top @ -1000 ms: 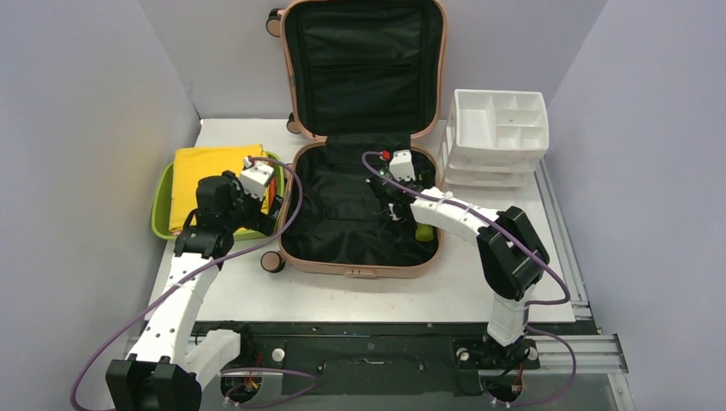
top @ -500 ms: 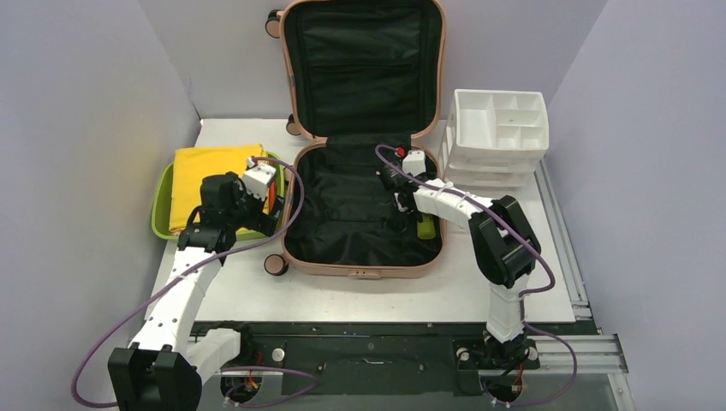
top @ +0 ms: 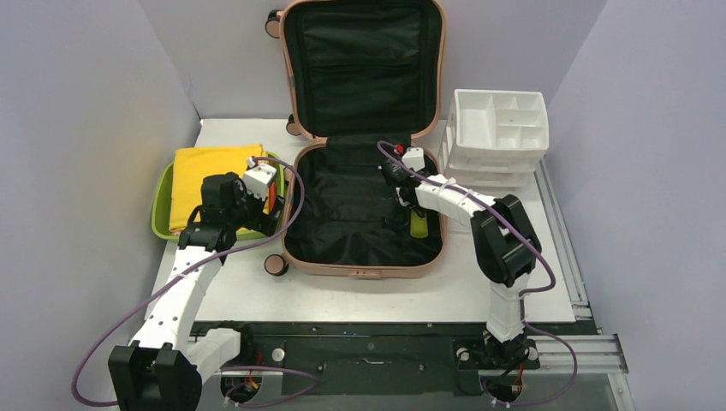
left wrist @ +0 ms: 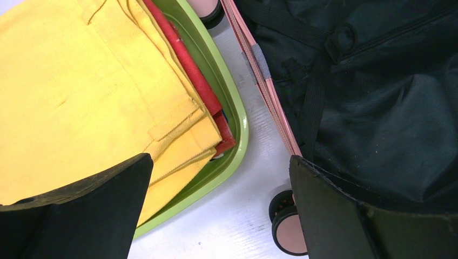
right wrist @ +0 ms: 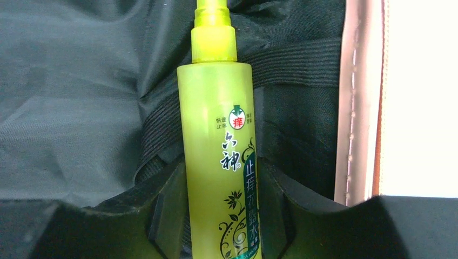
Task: Open, take out, and arrange the luggage
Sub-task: Pick up the makeup from the center of the board.
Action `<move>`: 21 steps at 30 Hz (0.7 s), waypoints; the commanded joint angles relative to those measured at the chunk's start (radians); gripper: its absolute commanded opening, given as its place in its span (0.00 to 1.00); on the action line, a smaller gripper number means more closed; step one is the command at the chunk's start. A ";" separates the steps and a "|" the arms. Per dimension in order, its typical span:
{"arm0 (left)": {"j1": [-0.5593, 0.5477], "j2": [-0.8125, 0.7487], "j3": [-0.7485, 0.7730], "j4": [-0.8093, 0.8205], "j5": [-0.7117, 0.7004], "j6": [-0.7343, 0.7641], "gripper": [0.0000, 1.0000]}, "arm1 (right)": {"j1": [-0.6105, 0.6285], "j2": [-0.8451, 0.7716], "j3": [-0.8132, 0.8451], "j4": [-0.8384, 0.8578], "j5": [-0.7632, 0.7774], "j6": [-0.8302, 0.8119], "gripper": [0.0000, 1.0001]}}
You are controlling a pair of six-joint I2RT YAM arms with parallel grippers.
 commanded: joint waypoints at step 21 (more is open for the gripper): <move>0.022 -0.069 -0.004 0.043 0.015 -0.005 0.96 | -0.012 -0.193 0.230 -0.052 -0.528 -0.542 0.00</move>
